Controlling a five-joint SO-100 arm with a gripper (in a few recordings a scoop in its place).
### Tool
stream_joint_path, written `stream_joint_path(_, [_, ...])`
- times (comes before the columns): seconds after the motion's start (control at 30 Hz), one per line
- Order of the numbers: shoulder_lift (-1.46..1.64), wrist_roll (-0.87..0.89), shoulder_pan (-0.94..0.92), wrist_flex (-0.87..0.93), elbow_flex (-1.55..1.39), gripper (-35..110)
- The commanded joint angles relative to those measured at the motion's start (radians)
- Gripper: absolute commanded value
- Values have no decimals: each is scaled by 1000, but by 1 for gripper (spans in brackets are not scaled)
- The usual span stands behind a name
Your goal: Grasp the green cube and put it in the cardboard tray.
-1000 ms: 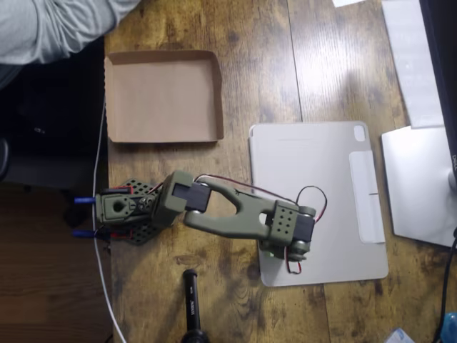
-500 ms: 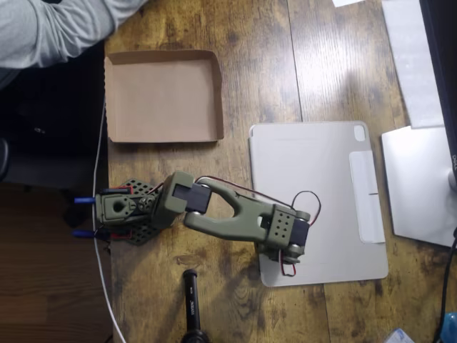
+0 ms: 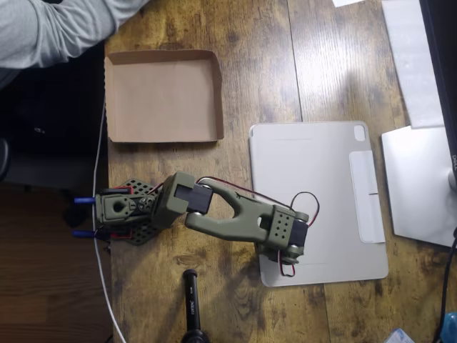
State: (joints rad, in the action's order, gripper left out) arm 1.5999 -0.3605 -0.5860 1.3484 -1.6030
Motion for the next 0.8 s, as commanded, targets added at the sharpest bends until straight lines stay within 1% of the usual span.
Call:
stream_joint_path(0.0, [23,-8,-17,2,-15,10])
stream_joint_path(0.43, [23,9,0,-6,-12,8])
stream_joint_path(0.57, [14,64,69,46,52,8])
stream_joint_path(0.77, [12,166,245,184,199,9])
